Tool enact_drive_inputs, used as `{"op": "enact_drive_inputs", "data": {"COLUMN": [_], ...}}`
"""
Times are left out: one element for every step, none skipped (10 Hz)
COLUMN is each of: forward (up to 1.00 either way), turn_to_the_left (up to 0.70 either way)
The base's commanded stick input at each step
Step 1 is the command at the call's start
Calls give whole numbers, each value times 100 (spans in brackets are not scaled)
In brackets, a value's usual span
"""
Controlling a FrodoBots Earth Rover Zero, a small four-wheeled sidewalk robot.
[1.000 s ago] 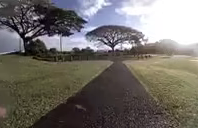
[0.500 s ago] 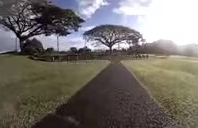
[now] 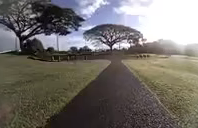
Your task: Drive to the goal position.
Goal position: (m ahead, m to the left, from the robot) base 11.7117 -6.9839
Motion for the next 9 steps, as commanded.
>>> {"op": "enact_drive_inputs", "data": {"forward": [45,45,45,45,45,45,45,45,45], "turn_to_the_left": [0,0,-7,-23,-23,-23,-23,-23,-23]}}
